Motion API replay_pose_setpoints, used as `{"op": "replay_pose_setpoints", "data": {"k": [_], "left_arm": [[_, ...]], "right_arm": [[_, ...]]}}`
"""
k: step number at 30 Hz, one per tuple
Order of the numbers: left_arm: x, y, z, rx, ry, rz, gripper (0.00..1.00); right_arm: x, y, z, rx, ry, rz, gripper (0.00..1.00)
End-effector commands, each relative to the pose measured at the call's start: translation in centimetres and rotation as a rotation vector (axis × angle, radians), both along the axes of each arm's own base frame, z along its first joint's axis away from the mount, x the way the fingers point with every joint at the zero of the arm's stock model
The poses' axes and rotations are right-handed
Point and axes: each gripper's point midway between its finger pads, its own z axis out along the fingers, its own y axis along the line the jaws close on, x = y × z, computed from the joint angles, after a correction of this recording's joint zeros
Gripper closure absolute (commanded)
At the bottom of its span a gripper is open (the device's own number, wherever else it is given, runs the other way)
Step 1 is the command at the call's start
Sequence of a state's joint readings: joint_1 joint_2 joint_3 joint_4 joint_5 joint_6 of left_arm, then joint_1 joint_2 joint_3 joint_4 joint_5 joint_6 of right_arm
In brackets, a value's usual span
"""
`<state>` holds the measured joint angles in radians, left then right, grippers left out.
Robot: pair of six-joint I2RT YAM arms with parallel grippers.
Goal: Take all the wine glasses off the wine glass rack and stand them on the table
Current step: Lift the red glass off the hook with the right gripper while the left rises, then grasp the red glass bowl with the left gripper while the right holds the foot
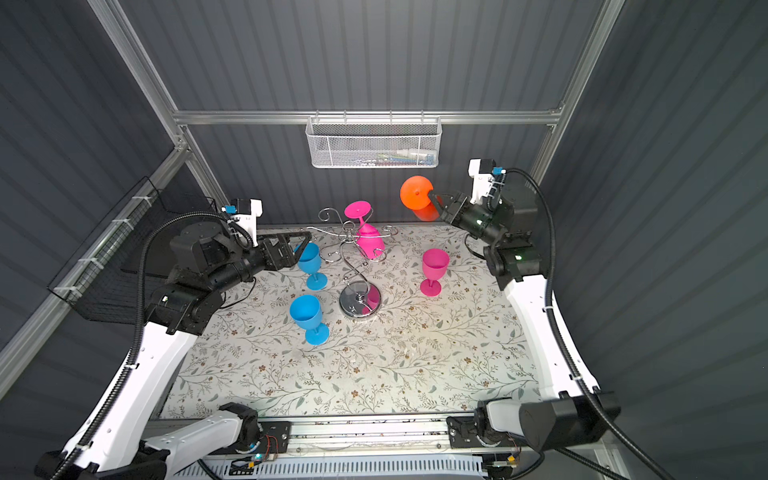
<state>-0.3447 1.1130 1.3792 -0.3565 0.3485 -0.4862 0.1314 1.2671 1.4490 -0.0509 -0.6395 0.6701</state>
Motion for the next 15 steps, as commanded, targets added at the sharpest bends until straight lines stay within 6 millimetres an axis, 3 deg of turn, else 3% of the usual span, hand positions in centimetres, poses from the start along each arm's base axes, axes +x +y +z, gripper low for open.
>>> {"op": "replay_pose_setpoints", "data": {"k": [1,6,11,15], "left_arm": [[-1.0,-3.1,4.6,-0.216,-0.032,-0.210,0.01],[-0.8,-5.7,8.0,-0.353,-0.057,-0.368,0.01],[-2.2,-10.7,8.0,-0.350,-0.031,-0.538,0.01],[-3.0,-13.3,7.9,-0.387,-0.002,-0.637,0.04]], "right_arm": [[-2.4,-0.1,2.0,-0.129,-0.268,0.001,1.00],[-6.8,1.2,2.6,-0.283,-0.500,0.086,1.00],[-9.9,2.9,1.2,-0.448,-0.657,0.165,1.00],[-11.8,4.6,0.0,-0.541,-0.752,0.252,1.00]]}}
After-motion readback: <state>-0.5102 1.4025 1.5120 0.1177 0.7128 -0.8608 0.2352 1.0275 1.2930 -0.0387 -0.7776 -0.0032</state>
